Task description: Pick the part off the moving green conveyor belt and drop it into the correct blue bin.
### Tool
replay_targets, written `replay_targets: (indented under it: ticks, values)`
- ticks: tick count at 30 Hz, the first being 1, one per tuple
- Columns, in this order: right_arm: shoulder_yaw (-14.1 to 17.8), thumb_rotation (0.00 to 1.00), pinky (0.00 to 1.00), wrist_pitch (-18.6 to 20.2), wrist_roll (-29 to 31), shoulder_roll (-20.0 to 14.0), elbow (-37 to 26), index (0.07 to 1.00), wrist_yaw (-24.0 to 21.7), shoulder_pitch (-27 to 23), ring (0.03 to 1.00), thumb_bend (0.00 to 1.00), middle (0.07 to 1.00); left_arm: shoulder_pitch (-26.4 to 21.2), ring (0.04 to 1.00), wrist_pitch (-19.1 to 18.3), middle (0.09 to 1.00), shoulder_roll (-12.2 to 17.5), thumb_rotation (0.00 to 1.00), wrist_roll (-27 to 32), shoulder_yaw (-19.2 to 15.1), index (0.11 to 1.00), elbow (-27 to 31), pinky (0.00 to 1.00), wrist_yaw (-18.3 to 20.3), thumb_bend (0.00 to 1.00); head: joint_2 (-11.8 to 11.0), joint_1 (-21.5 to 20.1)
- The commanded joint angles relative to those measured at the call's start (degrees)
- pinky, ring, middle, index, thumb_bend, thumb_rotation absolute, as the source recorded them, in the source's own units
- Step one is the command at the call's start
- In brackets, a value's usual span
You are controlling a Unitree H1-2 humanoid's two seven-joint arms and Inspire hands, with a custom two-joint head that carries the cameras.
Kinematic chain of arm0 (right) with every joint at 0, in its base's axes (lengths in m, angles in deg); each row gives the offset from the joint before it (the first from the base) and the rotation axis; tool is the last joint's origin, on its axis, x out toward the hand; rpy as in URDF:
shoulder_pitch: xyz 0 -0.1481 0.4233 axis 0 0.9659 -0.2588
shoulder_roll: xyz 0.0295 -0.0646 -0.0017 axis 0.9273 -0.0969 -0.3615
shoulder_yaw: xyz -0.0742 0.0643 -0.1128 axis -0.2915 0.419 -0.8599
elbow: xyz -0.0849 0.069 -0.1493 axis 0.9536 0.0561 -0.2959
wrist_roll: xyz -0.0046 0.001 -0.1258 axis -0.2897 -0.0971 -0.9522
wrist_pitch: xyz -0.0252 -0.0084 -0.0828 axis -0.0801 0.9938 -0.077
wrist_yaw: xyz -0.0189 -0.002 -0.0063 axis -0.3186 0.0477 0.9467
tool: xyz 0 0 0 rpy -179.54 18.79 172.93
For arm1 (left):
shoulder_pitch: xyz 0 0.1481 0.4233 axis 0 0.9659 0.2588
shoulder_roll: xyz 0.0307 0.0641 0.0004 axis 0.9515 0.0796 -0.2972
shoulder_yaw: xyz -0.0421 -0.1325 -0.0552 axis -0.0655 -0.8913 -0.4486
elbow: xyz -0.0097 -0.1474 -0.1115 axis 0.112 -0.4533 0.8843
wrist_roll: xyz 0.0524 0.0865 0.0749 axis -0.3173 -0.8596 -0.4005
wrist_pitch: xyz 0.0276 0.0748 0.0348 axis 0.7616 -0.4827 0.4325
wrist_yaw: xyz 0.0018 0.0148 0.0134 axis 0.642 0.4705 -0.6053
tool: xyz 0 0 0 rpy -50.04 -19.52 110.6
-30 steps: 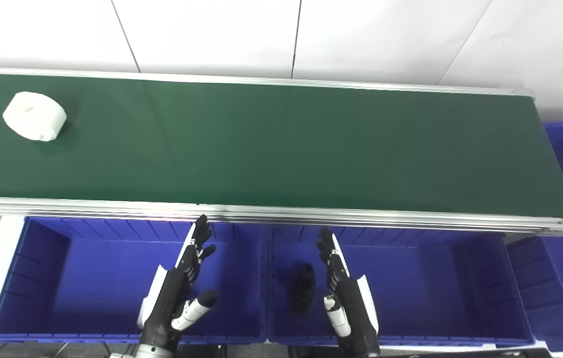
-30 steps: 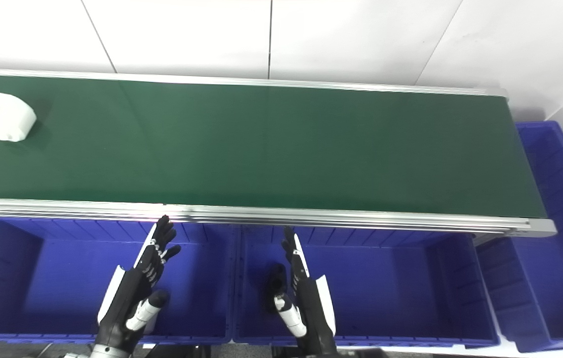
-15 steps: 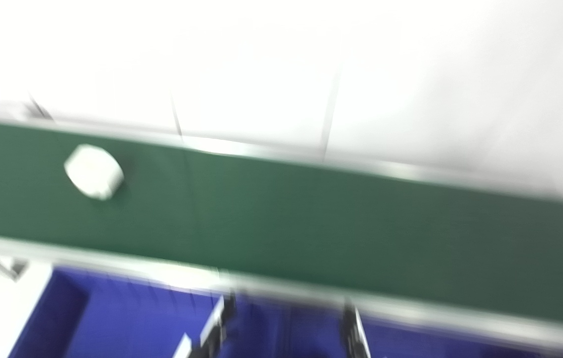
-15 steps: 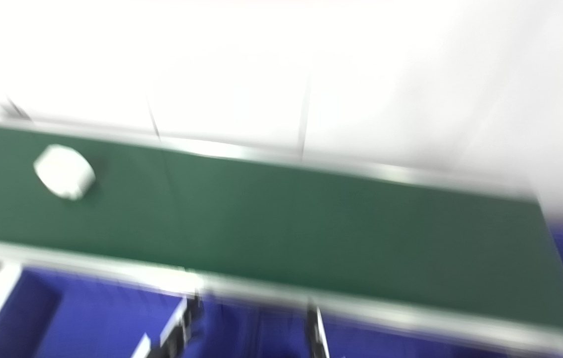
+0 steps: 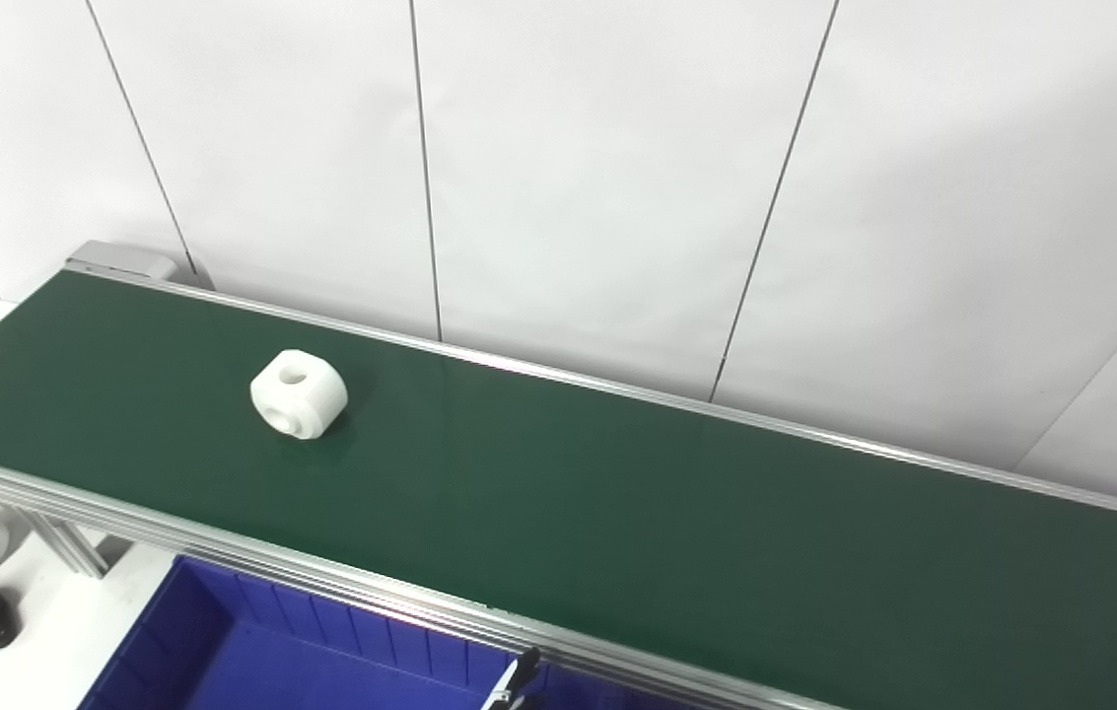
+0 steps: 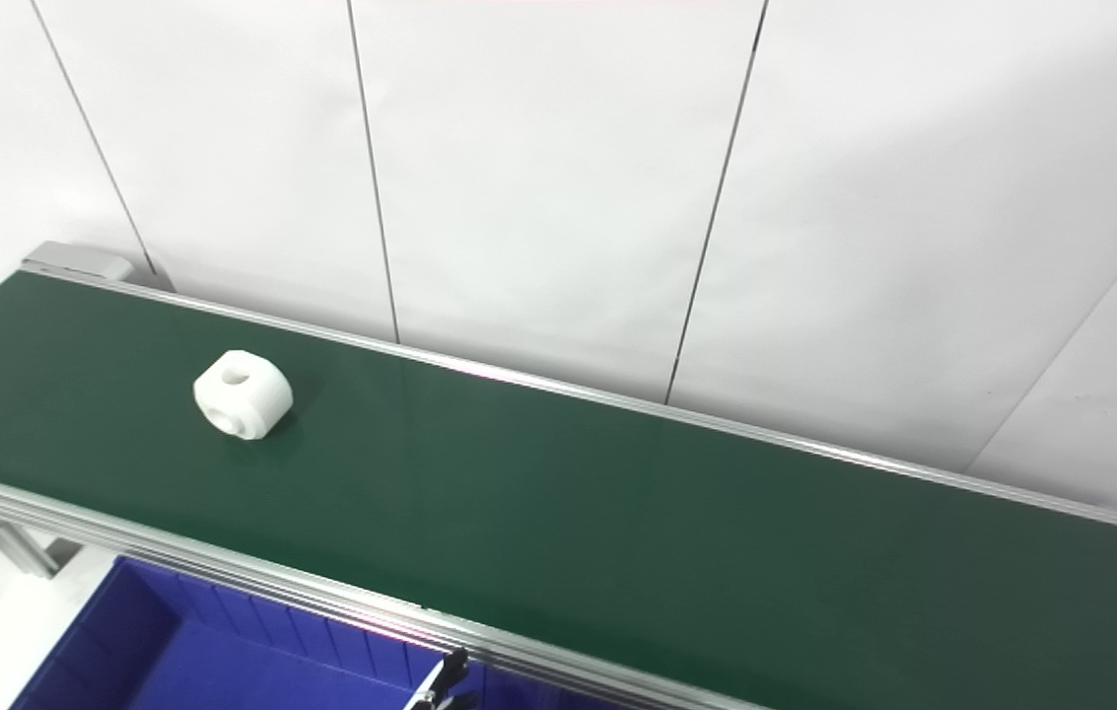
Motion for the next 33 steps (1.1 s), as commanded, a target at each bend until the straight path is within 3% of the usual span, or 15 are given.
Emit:
replay_targets:
  ticks: [1, 6, 7, 9, 10, 13, 17, 20, 24, 27, 29, 30, 33]
  values:
    - [0.44, 0.97, 1.00, -1.23, -0.93, 0.66, -0.69, 1.000, -1.30, 0.09, 1.000, 0.85, 1.000, -0.09, 0.918, 2.49, 0.988, 0.63, 0.84, 0.50, 0.77, 1.000, 2.36, 0.81, 0.11, 0.95, 0.23, 0.30]
    - [1.17, 0.96, 1.00, -1.18, -1.75, 1.28, -0.70, 1.000, -2.09, 0.28, 1.000, 0.85, 1.000, 0.51, 0.889, 2.51, 0.954, 2.60, 0.79, 1.91, 3.90, 1.000, 8.34, 0.75, -1.38, 0.93, 1.53, 1.03]
    - [1.25, 0.96, 1.00, -1.18, -1.89, 1.37, -0.65, 1.000, -2.16, 0.26, 1.000, 0.85, 1.000, 1.20, 0.884, 2.51, 0.949, 3.26, 0.79, 2.82, 4.43, 1.000, 12.85, 0.74, -1.31, 0.93, 1.68, 1.11]
    - [1.34, 0.94, 1.00, -1.18, -1.74, 1.51, -0.49, 1.000, -2.50, 0.15, 1.000, 0.85, 1.000, 2.02, 0.838, 2.51, 0.891, 4.36, 0.66, 4.79, 4.68, 0.926, 20.83, 0.70, -0.85, 0.99, 2.04, 1.35]
    - [1.34, 0.94, 1.00, -1.19, -1.53, 1.60, -0.39, 1.000, -2.76, 0.05, 1.000, 0.84, 1.000, 1.93, 0.835, 2.51, 0.885, 4.82, 0.64, 6.01, 4.28, 0.918, 25.05, 0.69, -0.70, 1.00, 2.19, 1.48]
    - [1.29, 0.93, 1.00, -1.16, -1.22, 1.84, -0.31, 1.000, -3.44, -0.18, 1.000, 0.82, 1.000, -0.37, 0.781, 2.51, 0.808, 5.50, 0.57, 7.63, 2.02, 0.854, 31.86, 0.64, -1.32, 1.00, 2.13, 1.50]
    - [1.68, 0.96, 1.00, -1.18, -2.18, 2.58, 0.22, 1.000, -3.24, -0.57, 1.000, 0.80, 1.000, -9.30, 0.792, 2.47, 0.823, 8.05, 0.69, -0.49, -7.15, 0.900, 37.79, 0.65, -1.97, 1.00, 1.92, 1.10]
    - [1.94, 0.97, 1.00, -1.21, -2.41, 2.90, 0.63, 1.000, -3.44, -0.78, 1.000, 0.79, 1.000, -16.32, 0.838, -2.05, 0.876, 14.98, 0.57, 2.14, -12.23, 0.920, 37.40, 0.69, 2.44, 1.00, 1.72, 0.91]
    - [2.20, 0.97, 1.00, -1.11, -2.52, 3.36, 0.65, 1.000, -3.52, -0.74, 1.000, 0.81, 1.000, -23.78, 0.932, -10.29, 0.954, 22.48, 0.40, 4.28, -15.16, 0.947, 35.22, 0.81, 8.03, 1.00, 1.81, 0.42]
    - [2.39, 0.98, 1.00, -1.13, -2.81, 3.57, 0.52, 1.000, -3.52, -0.69, 1.000, 0.81, 1.000, -27.92, 0.954, -13.55, 0.980, 25.10, 0.38, 1.78, -15.51, 0.963, 33.68, 0.82, 10.66, 1.00, 1.99, 0.34]
    - [2.44, 0.98, 1.00, -1.13, -2.81, 3.60, 0.49, 1.000, -3.63, -0.65, 1.000, 0.80, 1.000, -31.23, 0.946, -15.93, 0.981, 26.86, 0.38, -2.84, -15.55, 0.968, 31.40, 0.82, 12.05, 1.00, 1.99, 0.34]
    - [2.46, 0.99, 1.00, -1.11, -2.83, 3.61, 0.52, 1.000, -3.68, -0.64, 1.000, 0.80, 1.000, -32.55, 0.931, -16.61, 0.981, 27.49, 0.37, -4.77, -15.57, 0.968, 30.34, 0.79, 12.62, 1.00, 1.99, 0.34]
    - [2.52, 0.99, 1.00, -1.18, -2.78, 3.71, 0.75, 1.000, -3.86, -0.67, 1.000, 0.80, 1.000, -37.47, 0.880, -13.76, 0.969, 30.01, 0.34, -11.06, -14.92, 0.964, 24.29, 0.72, 13.40, 0.99, 1.99, 0.34]
